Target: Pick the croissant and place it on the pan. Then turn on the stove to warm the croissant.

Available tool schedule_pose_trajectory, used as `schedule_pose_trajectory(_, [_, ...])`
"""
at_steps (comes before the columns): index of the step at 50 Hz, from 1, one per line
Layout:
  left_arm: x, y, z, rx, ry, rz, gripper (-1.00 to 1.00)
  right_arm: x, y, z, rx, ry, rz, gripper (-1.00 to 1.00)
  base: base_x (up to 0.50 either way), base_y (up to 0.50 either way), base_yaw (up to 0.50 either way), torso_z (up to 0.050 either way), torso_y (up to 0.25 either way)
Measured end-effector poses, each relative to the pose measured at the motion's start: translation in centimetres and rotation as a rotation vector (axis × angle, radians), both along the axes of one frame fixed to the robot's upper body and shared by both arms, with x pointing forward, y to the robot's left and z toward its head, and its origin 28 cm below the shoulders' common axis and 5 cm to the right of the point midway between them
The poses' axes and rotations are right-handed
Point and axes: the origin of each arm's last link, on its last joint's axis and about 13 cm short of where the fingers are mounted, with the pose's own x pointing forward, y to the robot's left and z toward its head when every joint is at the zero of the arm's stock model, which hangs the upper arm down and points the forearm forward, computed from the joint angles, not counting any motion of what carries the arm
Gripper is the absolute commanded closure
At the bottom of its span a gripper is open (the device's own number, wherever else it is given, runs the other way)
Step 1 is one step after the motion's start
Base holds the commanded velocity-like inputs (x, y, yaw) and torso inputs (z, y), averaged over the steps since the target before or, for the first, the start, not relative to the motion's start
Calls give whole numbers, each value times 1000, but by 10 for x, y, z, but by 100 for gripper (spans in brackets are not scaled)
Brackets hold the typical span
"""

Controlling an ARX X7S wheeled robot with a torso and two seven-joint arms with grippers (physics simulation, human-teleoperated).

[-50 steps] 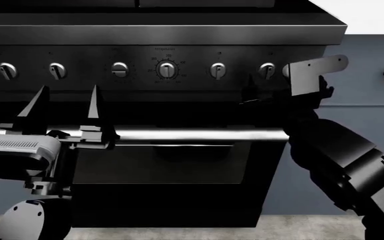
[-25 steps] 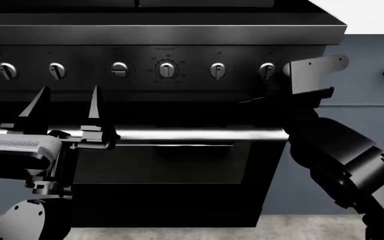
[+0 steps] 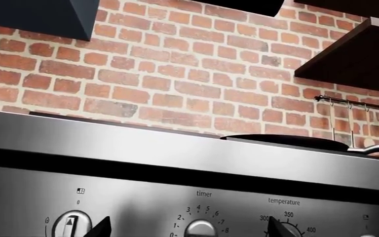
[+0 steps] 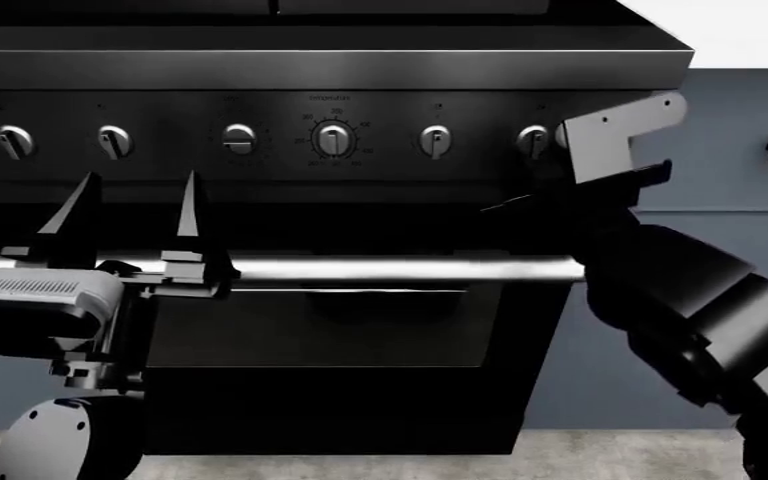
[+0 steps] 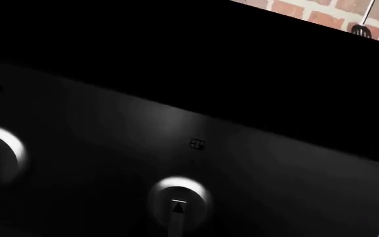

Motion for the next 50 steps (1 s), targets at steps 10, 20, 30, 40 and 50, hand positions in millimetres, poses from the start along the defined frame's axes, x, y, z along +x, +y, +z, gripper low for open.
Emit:
schedule_pose_trajectory(10, [1, 0, -1, 0, 1, 1, -100, 0, -3, 6, -66, 18, 5, 100, 12, 3, 11, 0, -6])
schedule_pose_trajectory(20, [1, 0, -1, 2, 3, 4, -100, 0, -4, 13, -131, 41, 7, 100, 15, 4, 13, 0, -7])
schedule_pose_trajectory(30, [2, 0, -2, 3, 4, 6, -100, -1, -5, 20, -198, 62, 4, 100, 11, 2, 11, 0, -5])
schedule_pose_trajectory(40, [2, 0, -2, 3, 5, 7, -100, -1, -5, 26, -274, 82, 4, 100, 10, 3, 10, 0, -7])
schedule_pose_trajectory(50, [2, 0, -2, 2, 5, 7, -100, 0, -4, 32, -351, 98, 1, 100, 13, 2, 11, 0, -6])
